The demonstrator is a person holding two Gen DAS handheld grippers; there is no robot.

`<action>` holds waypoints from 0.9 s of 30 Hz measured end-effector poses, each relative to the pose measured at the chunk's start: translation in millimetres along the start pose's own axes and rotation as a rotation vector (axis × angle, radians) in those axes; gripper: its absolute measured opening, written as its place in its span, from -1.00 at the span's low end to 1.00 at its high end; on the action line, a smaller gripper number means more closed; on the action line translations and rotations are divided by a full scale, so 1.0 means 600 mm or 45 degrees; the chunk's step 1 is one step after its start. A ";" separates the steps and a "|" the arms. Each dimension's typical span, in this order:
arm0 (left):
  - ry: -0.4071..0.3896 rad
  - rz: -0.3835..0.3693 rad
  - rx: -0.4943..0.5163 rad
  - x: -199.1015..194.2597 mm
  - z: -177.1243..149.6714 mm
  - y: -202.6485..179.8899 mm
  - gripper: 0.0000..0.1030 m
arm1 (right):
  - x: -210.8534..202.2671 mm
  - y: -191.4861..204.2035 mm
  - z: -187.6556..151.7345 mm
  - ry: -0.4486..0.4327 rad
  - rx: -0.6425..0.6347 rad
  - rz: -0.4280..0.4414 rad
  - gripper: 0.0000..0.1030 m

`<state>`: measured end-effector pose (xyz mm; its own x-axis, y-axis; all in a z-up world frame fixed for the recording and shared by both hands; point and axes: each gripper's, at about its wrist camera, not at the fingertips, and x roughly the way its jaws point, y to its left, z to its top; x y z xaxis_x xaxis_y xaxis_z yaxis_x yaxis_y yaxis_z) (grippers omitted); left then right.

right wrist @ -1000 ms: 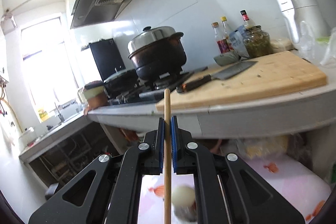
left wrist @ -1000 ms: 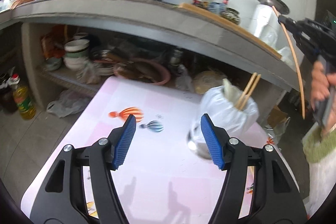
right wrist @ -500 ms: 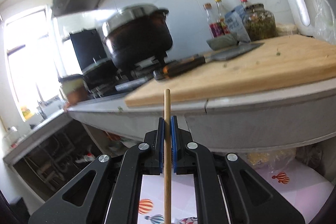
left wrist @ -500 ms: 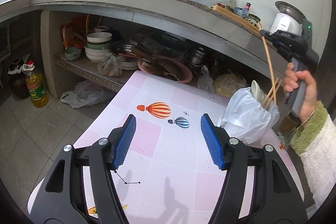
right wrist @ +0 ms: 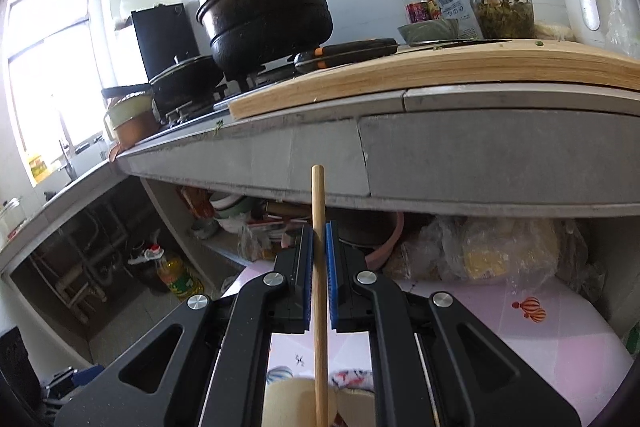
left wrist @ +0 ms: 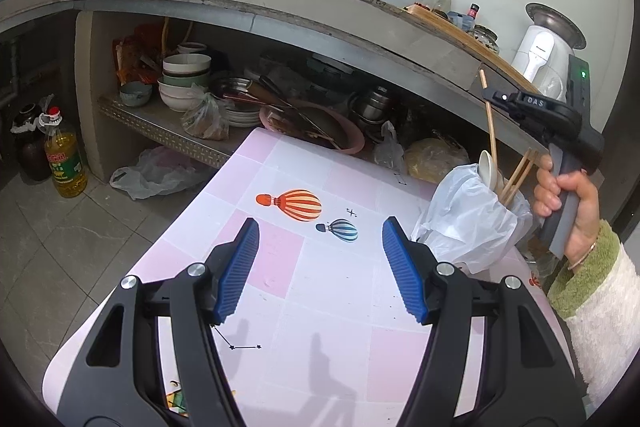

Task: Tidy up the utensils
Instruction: 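Lower the chopstick into the holder and open the right tool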

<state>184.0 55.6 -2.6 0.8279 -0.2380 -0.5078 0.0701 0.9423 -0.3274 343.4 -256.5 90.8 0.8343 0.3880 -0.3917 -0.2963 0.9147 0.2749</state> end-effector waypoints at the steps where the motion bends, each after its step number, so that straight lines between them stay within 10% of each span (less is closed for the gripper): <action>1: -0.001 -0.002 0.001 0.000 0.000 -0.001 0.18 | -0.008 0.001 -0.004 0.006 -0.007 0.002 -0.87; 27: -0.005 -0.044 0.021 -0.013 -0.005 -0.031 0.18 | -0.101 -0.042 -0.089 0.178 0.069 -0.104 -0.79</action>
<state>174.8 39.2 4.8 0.8270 -0.2697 -0.4933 0.1077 0.9372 -0.3317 275.4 -296.9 60.8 0.7807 0.3281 -0.5318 -0.2015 0.9378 0.2827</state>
